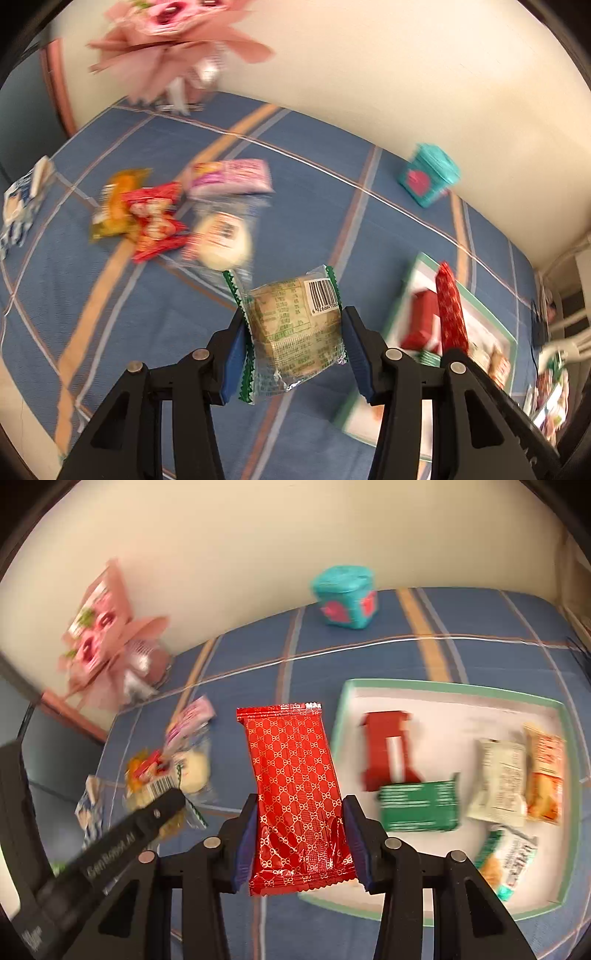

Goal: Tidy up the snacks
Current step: 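Carry the green-wrapped cake and red bar over the tray with both grippers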

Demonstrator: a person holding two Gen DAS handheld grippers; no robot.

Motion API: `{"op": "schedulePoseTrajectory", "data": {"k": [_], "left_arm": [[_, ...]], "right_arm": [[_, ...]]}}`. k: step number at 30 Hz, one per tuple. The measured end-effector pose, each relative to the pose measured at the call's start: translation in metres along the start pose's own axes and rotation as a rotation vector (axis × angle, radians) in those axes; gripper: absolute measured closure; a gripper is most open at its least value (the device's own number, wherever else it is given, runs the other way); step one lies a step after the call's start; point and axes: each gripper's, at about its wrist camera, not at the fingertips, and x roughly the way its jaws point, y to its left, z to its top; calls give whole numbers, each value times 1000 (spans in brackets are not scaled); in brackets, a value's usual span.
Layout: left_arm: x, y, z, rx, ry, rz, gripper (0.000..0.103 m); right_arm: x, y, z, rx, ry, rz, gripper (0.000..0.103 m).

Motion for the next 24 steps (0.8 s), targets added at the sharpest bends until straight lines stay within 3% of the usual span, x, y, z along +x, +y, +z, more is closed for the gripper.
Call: {"op": "schedulePoseTrajectory", "data": {"k": [14,24], "left_arm": [[14,-101,-43,214,71,-92,52],[16,-139,-59,310,69,-102,52]], "right_arm": [[-33,-112,13,254,-48,-85,56],[-48,-143,16,289,-73,-140,56]]}}
